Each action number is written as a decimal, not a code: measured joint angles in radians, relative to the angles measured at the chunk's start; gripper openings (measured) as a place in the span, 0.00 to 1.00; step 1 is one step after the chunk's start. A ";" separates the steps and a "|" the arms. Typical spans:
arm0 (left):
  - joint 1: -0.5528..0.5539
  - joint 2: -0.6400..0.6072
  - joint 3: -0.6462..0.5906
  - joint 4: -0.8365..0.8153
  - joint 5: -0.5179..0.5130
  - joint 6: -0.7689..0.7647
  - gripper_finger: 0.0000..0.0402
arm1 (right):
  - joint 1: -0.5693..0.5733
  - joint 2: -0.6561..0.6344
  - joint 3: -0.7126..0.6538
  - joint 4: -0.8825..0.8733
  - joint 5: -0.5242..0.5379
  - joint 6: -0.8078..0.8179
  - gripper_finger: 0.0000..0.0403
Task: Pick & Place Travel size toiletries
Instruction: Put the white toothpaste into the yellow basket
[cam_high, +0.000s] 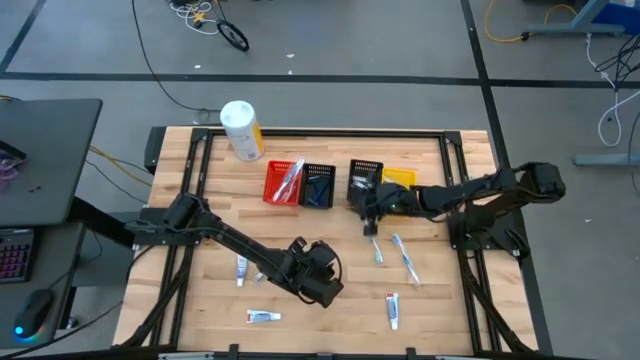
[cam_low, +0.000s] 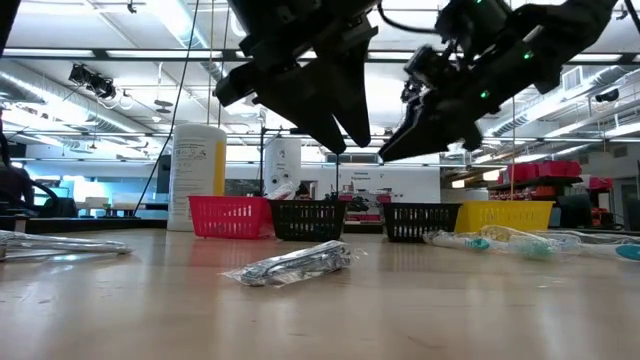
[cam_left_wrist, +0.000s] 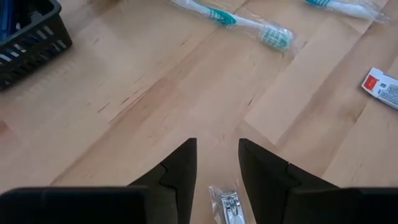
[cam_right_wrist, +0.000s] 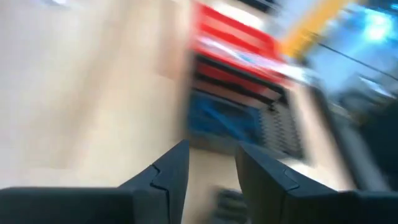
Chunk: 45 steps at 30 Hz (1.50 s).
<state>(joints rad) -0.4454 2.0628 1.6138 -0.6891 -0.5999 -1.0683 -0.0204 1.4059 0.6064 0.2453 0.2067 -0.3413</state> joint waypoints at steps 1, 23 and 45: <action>0.000 0.000 0.000 0.001 0.000 0.000 0.32 | 0.011 0.000 0.000 0.001 -0.051 0.009 0.35; 0.005 0.000 0.001 -0.073 0.001 0.233 0.32 | 0.080 0.000 0.000 -0.098 -0.308 0.232 0.35; -0.073 -0.053 0.000 -0.875 -0.080 0.242 0.32 | 0.183 0.000 -0.146 0.075 -0.174 0.620 0.35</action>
<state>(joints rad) -0.5179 2.0095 1.6140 -1.5636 -0.6803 -0.8262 0.1622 1.4059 0.4603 0.3200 0.0327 0.2788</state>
